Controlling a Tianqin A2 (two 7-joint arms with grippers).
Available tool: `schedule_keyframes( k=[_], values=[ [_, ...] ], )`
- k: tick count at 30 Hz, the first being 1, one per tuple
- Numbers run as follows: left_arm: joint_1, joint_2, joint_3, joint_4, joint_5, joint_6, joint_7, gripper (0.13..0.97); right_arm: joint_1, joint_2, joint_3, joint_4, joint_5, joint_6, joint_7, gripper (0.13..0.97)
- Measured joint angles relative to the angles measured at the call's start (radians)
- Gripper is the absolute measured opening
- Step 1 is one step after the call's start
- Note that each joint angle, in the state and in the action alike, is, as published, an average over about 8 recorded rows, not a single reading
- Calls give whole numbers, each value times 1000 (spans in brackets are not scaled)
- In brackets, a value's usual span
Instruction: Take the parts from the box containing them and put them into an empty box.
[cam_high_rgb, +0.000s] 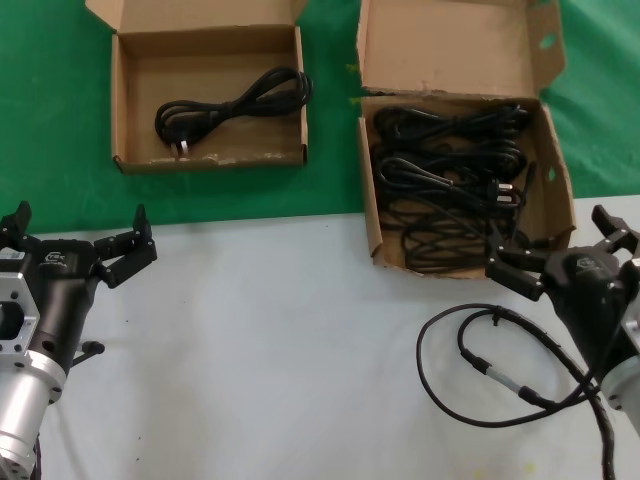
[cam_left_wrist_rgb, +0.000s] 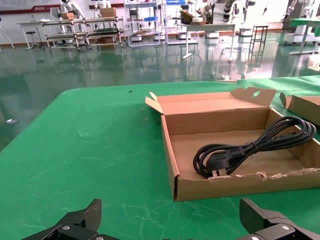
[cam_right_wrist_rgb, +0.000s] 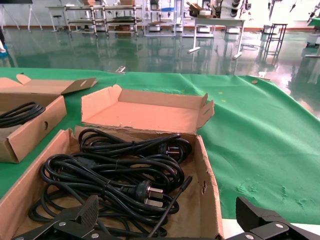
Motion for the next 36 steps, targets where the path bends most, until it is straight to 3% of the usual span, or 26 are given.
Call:
schedule_keyframes(
  k=[36],
  values=[
    [0, 0, 0, 0, 0, 0, 0, 966, 0, 0, 0, 0, 0, 0, 0, 966]
  ],
)
